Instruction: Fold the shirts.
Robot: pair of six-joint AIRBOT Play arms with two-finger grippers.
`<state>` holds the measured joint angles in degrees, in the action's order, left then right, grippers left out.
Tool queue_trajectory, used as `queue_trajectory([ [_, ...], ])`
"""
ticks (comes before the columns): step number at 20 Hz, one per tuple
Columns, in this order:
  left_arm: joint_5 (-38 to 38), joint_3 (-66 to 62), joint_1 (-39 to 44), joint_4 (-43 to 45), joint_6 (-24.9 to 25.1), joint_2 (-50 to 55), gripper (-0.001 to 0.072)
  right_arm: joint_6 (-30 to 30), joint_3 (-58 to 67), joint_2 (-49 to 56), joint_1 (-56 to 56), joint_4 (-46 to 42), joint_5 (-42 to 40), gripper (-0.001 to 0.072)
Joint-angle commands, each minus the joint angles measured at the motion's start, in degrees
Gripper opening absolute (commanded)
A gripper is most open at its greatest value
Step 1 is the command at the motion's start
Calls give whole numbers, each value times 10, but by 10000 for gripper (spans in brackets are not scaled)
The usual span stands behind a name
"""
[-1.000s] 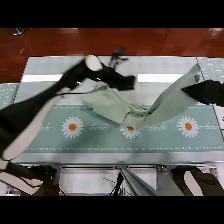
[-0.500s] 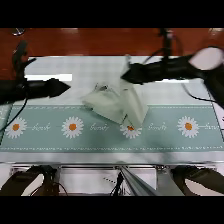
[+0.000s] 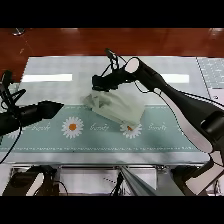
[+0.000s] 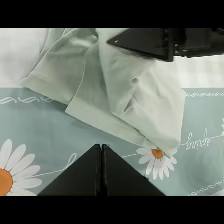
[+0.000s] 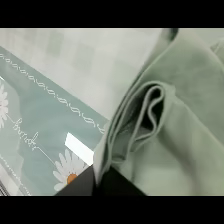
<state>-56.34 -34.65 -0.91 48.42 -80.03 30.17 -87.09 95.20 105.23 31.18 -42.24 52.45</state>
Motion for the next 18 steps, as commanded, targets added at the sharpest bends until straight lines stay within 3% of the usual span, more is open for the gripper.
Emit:
queue_trajectory([
  [1,9,7,-1,0,-2,2,26,11,13,24,4,37,8,631],
  [2,9,7,-1,0,-2,8,26,31,16,20,0,47,33,631],
  [5,8,7,-1,0,-2,22,26,11,16,-23,-44,6,139,630],
  [8,6,7,-1,0,-2,23,26,-41,5,-127,-112,-171,242,630],
  [10,6,7,-1,0,-2,23,26,-57,-60,-224,-150,-273,254,630],
  [13,6,7,-1,0,-1,23,26,-102,-283,-404,-198,-319,131,630],
  [15,6,7,-1,0,-2,23,26,-191,-470,-521,-218,-313,3,630],
  [17,7,7,-1,0,-1,24,25,-267,-616,-590,-218,-257,-98,630],
  [18,8,7,-1,1,-1,25,26,-264,-666,-601,-216,-192,-133,630],
])
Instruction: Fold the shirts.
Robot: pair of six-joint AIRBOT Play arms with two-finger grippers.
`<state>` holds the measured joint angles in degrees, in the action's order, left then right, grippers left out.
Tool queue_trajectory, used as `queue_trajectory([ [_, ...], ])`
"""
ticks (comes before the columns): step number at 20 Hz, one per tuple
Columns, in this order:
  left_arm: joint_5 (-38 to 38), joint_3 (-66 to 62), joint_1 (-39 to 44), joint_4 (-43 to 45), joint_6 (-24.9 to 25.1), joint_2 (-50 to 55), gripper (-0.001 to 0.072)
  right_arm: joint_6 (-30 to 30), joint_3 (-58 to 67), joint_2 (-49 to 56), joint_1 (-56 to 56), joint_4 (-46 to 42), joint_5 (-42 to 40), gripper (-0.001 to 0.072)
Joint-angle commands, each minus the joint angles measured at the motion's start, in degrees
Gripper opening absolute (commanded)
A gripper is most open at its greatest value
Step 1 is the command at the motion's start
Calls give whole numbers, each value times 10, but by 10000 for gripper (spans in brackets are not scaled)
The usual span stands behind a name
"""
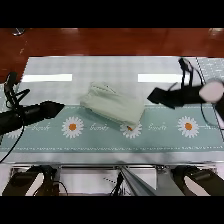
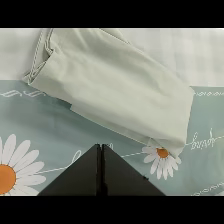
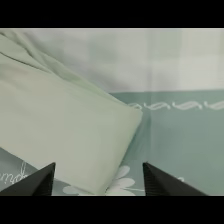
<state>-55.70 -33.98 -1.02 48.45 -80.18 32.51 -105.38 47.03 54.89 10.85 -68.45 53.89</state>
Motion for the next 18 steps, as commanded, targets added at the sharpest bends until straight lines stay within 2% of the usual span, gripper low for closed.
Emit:
queue_trajectory([
  [1,2,0,0,0,0,3,26,-59,-217,-93,-9,132,-169,630],
  [8,2,0,0,0,0,25,26,165,-201,81,-9,345,-145,630],
  [13,2,0,0,0,0,25,26,214,-108,199,-9,355,-90,630],
  [15,2,0,0,0,0,26,25,255,-76,242,-9,392,-57,630],
  [17,3,0,0,0,0,26,26,308,-49,275,-9,456,-40,594],
  [18,3,0,0,0,0,26,26,323,-35,287,-4,472,-35,501],
])
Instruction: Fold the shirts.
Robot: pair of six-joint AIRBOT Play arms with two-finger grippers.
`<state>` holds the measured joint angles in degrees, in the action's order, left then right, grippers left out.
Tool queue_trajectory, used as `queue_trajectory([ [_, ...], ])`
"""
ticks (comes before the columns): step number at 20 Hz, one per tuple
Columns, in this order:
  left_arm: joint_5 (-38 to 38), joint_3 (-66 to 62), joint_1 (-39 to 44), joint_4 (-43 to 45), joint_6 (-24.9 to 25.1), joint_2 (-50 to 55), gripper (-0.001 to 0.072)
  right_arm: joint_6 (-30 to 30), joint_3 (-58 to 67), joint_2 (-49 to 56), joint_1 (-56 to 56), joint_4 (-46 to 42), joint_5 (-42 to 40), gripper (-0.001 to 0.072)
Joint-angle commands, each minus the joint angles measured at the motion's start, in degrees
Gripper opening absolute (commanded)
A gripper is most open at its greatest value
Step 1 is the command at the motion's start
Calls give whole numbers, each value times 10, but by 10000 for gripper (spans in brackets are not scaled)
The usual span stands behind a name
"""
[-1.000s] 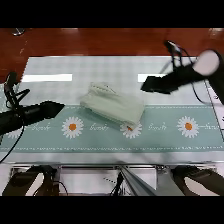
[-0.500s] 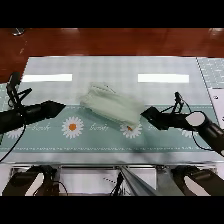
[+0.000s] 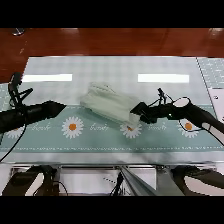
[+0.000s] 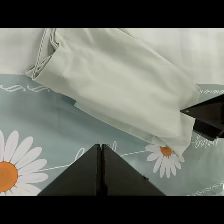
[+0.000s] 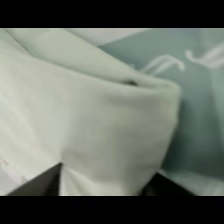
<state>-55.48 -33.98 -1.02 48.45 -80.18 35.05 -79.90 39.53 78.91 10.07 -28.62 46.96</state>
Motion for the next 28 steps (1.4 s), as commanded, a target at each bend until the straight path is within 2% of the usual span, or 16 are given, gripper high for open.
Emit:
queue_trajectory([
  [1,0,0,0,0,0,0,25,74,59,59,13,75,38,302],
  [2,0,0,0,0,0,0,26,98,79,69,23,75,46,10],
  [5,0,0,0,0,0,0,25,93,162,77,52,42,67,16],
  [12,0,0,0,1,0,1,26,-68,482,77,38,-138,134,16],
  [16,-1,0,0,0,0,1,25,-116,608,76,-25,-190,226,16],
  [20,-1,0,0,0,0,1,26,-139,667,57,-116,-226,321,16],
  [24,-1,0,0,0,0,1,26,-148,670,7,-227,-226,346,15],
  [28,-1,0,0,0,0,1,26,-165,670,-32,-334,-242,412,15],
])
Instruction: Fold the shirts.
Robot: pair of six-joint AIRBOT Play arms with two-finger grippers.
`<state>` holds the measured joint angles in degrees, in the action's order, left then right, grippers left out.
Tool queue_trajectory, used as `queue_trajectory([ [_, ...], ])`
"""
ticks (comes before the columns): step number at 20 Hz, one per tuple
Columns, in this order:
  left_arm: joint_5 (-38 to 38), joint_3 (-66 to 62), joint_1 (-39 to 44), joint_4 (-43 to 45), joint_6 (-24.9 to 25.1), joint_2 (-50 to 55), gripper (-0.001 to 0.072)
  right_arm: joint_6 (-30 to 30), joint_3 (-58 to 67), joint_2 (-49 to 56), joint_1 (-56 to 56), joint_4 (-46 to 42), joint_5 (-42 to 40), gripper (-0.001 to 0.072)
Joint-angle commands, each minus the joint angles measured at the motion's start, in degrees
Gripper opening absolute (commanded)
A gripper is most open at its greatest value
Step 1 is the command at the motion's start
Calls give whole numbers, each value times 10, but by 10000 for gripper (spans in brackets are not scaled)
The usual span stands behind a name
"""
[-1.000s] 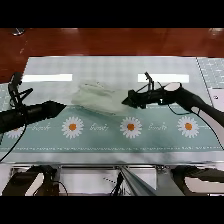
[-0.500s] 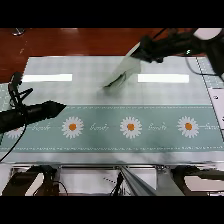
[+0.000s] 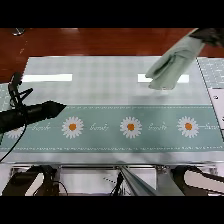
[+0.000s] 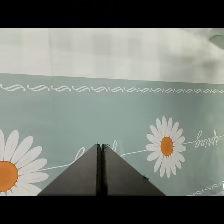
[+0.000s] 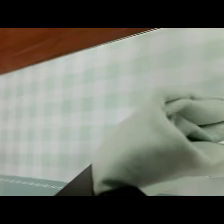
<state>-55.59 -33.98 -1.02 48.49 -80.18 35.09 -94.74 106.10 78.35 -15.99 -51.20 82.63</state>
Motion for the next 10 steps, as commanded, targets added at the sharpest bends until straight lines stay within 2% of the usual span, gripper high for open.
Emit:
queue_trajectory([
  [1,0,0,0,0,0,0,26,-19,4,-35,-97,-33,78,15],
  [5,1,0,0,0,0,0,26,-32,-18,-71,-156,-127,172,13],
  [10,1,0,0,0,0,0,26,-52,-149,-162,-247,-222,201,13],
])
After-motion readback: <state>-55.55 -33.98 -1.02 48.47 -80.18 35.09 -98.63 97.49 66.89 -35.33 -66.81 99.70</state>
